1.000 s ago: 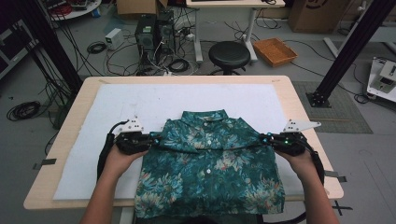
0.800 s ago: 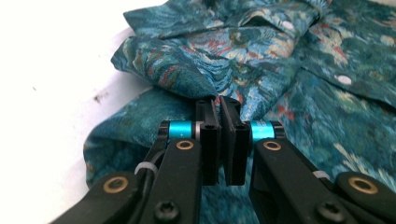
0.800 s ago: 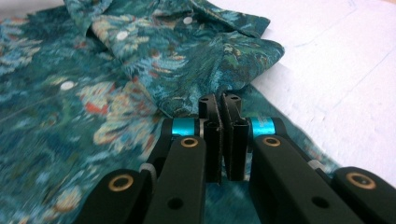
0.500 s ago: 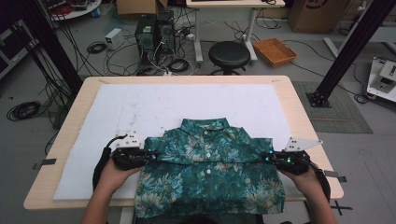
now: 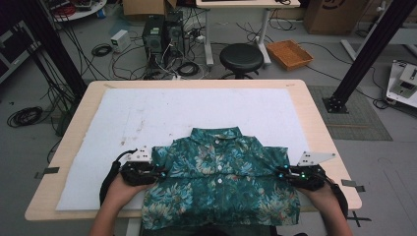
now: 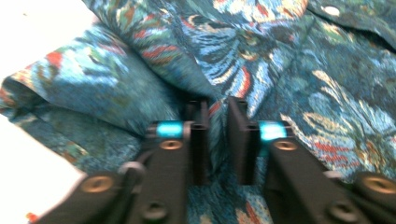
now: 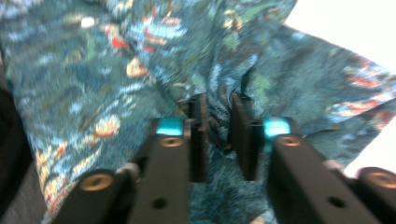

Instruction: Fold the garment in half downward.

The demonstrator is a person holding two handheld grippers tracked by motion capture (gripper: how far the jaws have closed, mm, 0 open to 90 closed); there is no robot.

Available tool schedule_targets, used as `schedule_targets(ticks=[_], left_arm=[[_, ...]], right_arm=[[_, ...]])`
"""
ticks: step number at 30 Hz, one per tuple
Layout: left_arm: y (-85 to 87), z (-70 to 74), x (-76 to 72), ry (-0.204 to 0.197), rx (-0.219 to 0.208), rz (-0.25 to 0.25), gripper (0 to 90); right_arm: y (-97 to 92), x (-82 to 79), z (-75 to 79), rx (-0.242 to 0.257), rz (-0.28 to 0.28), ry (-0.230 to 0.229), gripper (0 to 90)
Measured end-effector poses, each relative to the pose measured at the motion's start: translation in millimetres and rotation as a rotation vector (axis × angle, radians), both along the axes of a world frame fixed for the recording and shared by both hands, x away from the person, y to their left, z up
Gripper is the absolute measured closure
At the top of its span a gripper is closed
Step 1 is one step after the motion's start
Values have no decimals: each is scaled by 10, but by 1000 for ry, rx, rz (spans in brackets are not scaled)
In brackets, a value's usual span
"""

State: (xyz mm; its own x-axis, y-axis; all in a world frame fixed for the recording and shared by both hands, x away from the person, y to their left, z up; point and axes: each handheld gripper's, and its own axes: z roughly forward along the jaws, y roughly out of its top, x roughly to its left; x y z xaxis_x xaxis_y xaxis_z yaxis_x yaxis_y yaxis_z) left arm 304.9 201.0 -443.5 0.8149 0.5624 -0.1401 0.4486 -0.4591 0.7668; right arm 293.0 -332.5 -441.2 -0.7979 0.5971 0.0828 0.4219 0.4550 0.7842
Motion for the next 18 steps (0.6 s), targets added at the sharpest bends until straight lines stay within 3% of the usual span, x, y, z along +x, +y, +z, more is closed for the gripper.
schedule_targets(ticks=[2,3,4,5,7,10,11,16,17,18], left_arm=[[11,49,3,-24,-19,9,637],[22,75,10,-33,-36,21,556],[39,102,22,-42,-53,30,556],[53,125,38,-52,-73,49,505],[88,162,96,-61,-80,91,490],[155,171,227,-60,-70,164,431],[171,165,272,-55,-66,186,412],[200,122,499,-37,-15,265,363],[196,101,534,-31,12,275,363],[192,73,561,-23,28,282,363]], right_arm=[[-48,21,48,31,-27,4,703],[-99,46,102,56,-63,-17,644],[-99,46,102,56,-63,-17,644],[-150,97,154,89,-107,-19,637],[-167,131,173,94,-134,-33,626],[-188,262,209,77,-233,-32,576],[-186,378,201,67,-272,-16,554],[-174,609,122,75,-306,38,520],[-161,649,89,74,-302,57,520],[-144,682,54,48,-305,71,520]])
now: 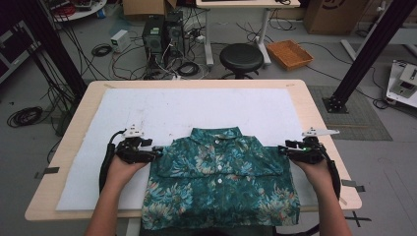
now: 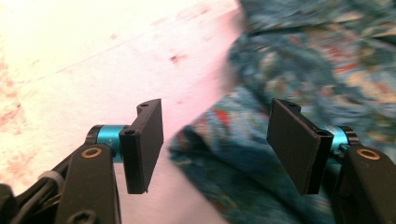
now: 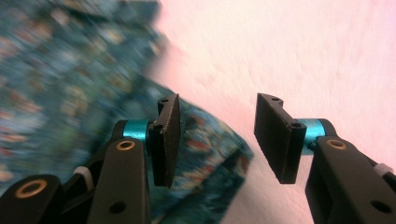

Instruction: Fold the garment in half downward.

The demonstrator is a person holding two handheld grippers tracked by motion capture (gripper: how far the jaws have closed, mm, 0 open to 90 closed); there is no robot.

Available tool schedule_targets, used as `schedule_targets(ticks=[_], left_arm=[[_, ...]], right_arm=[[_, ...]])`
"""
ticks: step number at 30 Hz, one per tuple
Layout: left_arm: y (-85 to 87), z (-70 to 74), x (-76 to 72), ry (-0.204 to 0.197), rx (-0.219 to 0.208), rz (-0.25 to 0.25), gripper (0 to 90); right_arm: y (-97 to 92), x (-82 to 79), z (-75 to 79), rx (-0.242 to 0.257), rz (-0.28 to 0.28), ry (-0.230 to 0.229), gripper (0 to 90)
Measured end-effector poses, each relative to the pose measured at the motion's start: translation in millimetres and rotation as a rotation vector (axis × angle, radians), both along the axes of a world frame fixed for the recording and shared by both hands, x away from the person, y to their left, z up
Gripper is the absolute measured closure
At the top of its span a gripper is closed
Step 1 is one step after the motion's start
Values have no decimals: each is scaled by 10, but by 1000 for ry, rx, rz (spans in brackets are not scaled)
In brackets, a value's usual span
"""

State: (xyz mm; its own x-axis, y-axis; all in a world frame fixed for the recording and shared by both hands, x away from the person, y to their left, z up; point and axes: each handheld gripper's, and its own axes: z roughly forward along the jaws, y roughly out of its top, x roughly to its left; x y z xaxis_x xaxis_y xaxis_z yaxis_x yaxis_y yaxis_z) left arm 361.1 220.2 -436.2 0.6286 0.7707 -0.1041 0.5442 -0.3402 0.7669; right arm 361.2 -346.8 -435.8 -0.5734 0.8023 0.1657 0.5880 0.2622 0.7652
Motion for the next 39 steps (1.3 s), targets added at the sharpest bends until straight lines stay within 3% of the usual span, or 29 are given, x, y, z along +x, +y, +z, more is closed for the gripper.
schedule_targets(ticks=[1,3,9,11,14,15,19,25,29,32,37,39], left_arm=[[-1,-29,25,15,7,5,363],[-7,-75,57,47,27,13,362],[-19,-82,47,43,56,13,396],[-27,-73,30,42,58,-3,480],[-68,-65,10,36,68,-21,647],[-76,-64,7,41,58,-36,647],[-113,-59,-7,30,61,-72,809],[-100,-51,39,-6,52,-52,839],[-137,-10,119,-17,78,-57,839],[-151,33,214,-31,73,-51,838],[-204,48,394,-22,95,-56,838],[-222,24,442,-32,75,-40,838]], right_arm=[[18,21,-35,-32,-6,19,520],[19,44,-126,-47,6,47,538],[-47,-19,-143,-41,29,29,652],[-61,-49,-147,-36,46,30,707],[-83,-84,-161,-18,88,33,859],[-83,-84,-161,-18,88,33,859],[-59,-61,-133,-57,105,16,882],[-35,23,-60,-98,88,-54,889],[-41,95,-23,-110,81,-63,889],[-39,171,27,-125,76,-74,888],[-55,302,57,-140,63,-74,888],[-57,341,60,-149,57,-72,889]])
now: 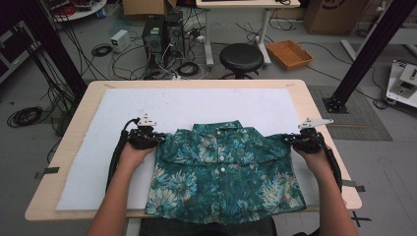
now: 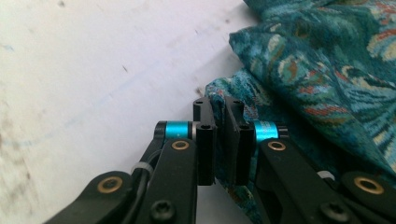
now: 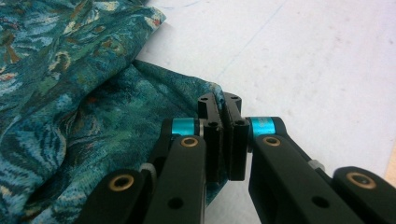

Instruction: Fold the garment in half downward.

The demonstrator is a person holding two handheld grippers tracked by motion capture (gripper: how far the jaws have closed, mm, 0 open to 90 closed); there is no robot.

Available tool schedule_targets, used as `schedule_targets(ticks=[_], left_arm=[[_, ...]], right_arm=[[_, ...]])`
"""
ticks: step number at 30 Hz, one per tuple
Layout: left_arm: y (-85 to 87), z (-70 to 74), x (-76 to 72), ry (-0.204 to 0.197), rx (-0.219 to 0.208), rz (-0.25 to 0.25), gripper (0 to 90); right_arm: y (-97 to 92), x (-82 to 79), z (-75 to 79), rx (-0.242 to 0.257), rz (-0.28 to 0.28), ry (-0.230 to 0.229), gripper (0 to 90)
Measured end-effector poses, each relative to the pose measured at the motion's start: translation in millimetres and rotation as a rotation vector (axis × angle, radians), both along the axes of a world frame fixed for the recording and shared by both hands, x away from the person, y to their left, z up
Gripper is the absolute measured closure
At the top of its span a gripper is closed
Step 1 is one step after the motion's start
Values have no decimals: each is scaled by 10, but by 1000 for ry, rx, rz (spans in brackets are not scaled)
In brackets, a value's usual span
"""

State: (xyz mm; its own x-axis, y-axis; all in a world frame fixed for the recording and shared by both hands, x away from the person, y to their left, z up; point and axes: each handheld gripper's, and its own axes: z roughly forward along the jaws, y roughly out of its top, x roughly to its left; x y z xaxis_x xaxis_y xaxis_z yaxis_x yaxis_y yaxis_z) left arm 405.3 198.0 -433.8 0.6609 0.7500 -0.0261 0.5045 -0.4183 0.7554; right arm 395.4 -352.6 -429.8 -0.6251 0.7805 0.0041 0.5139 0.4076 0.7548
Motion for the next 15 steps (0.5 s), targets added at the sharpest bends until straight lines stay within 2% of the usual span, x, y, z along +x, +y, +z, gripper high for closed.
schedule_targets(ticks=[2,8,10,15], left_arm=[[-18,-15,51,17,23,-5,838],[-50,5,163,12,28,-13,837],[-41,-5,187,4,-1,2,837],[-9,-47,230,18,-6,10,837]], right_arm=[[-4,34,4,-6,-5,-2,888],[-32,138,-37,-4,-16,15,888],[-24,170,-32,-11,-19,14,888],[5,268,5,-23,-22,10,888]])
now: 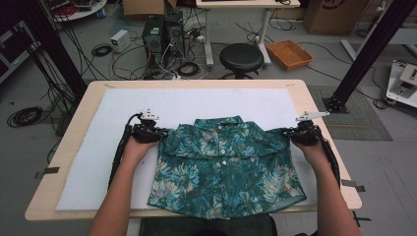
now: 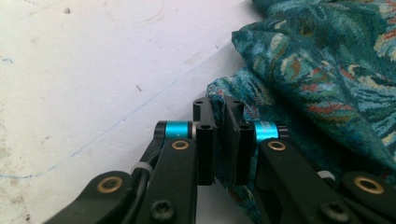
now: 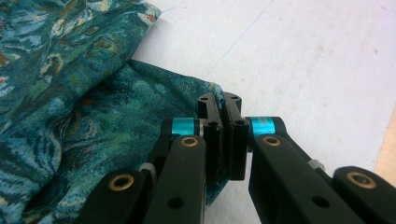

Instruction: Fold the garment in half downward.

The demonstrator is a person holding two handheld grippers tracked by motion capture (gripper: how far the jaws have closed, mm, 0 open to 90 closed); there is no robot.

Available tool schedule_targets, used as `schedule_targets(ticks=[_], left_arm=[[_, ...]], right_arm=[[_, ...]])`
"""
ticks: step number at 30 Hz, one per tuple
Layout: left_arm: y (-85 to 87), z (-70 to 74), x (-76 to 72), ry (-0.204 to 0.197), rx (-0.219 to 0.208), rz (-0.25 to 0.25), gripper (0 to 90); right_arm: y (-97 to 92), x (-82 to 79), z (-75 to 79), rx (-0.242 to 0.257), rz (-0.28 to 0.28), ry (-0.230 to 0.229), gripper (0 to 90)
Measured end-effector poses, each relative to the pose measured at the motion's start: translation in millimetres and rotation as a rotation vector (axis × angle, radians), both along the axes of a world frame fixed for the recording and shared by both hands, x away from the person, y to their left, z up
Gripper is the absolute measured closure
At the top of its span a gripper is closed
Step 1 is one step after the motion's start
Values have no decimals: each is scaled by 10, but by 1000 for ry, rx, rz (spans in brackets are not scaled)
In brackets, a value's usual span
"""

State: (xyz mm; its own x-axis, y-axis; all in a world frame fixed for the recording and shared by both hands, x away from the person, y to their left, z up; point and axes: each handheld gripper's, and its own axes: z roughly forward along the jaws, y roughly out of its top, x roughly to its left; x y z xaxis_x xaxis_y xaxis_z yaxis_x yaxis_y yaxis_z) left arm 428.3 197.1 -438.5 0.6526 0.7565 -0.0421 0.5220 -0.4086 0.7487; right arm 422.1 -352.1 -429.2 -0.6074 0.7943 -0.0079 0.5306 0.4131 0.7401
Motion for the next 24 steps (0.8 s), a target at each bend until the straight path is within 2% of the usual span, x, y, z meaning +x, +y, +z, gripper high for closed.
schedule_targets(ticks=[1,4,6,11,13,15,17,19,20,22,24], left_arm=[[4,1,5,-7,-5,5,837],[14,-12,29,-5,-25,16,837],[14,-15,70,10,-5,4,837],[-34,14,123,17,25,12,816],[-30,15,120,18,32,29,753],[-3,35,107,11,40,58,635],[45,88,90,-6,18,81,550],[75,157,81,-28,-9,96,509],[75,194,81,-29,-21,96,492],[52,244,65,-64,-68,94,454],[15,243,69,-64,-89,81,452]], right_arm=[[4,17,0,2,1,-10,888],[6,70,5,4,-5,-2,888],[10,100,11,3,-8,-4,888],[22,121,2,-7,-21,9,886],[18,113,-23,-6,-26,16,872],[6,94,-27,9,-40,11,801],[-9,75,11,25,-69,2,699],[-27,73,76,61,-82,-6,638],[-26,70,116,74,-89,-12,618],[1,66,191,98,-92,-20,593],[55,63,237,128,-80,-35,572]])
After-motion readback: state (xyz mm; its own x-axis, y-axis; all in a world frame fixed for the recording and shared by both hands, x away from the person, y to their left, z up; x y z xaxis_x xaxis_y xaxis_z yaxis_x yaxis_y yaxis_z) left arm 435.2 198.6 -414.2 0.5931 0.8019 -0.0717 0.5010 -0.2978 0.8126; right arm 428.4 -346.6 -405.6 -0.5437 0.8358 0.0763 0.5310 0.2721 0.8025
